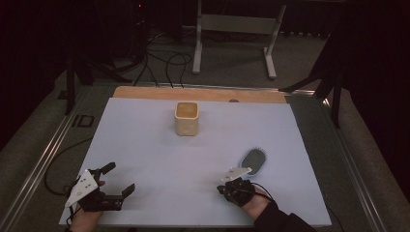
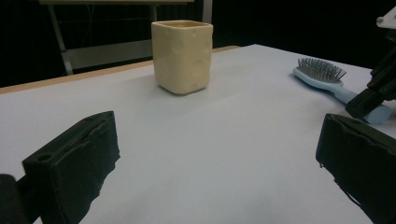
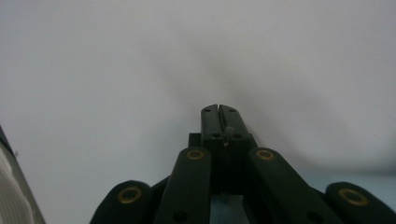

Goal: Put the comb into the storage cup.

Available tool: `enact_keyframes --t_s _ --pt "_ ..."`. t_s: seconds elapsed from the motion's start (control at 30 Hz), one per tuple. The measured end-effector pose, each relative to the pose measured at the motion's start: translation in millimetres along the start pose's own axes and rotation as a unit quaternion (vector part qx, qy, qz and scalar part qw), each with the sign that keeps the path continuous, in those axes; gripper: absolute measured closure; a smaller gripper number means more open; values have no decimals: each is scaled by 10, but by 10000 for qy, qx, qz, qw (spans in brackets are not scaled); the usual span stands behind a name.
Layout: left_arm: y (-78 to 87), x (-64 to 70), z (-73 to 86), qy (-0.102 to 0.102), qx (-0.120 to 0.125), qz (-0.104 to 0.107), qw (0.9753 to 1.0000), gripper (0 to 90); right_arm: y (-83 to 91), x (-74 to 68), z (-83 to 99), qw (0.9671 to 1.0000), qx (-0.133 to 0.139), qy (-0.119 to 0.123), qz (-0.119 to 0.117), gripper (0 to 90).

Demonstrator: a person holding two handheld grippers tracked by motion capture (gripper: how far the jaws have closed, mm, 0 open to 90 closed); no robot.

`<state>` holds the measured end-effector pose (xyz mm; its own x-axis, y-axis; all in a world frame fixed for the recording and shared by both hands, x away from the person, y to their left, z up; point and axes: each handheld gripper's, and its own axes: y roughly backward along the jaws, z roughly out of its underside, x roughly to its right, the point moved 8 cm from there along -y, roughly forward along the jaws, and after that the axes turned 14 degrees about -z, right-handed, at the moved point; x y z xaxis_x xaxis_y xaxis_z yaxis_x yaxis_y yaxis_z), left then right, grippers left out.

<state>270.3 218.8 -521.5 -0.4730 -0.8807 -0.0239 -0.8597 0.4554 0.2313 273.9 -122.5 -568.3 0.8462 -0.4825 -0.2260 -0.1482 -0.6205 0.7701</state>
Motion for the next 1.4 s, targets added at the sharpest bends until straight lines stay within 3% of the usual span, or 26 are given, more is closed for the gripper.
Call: enact_keyframes --t_s 0.17,0.4,0.73,1.17,1.4 --pt "-3 6 -1 -26 -1 9 10000 0 110 20 157 9998 13 -168 52 900" --pt "-7 3 4 -23 -15 -7 10000 0 243 28 330 9996 -111 -209 145 900" --pt "-11 9 5 -34 -20 -8 10000 0 441 144 574 9981 -122 -458 400 900" --pt "-15 10 6 -31 -33 -15 10000 0 773 408 846 9928 -173 -785 890 900" --pt "-14 12 4 -44 -28 -23 10000 0 879 533 922 9902 -148 -921 1043 900"
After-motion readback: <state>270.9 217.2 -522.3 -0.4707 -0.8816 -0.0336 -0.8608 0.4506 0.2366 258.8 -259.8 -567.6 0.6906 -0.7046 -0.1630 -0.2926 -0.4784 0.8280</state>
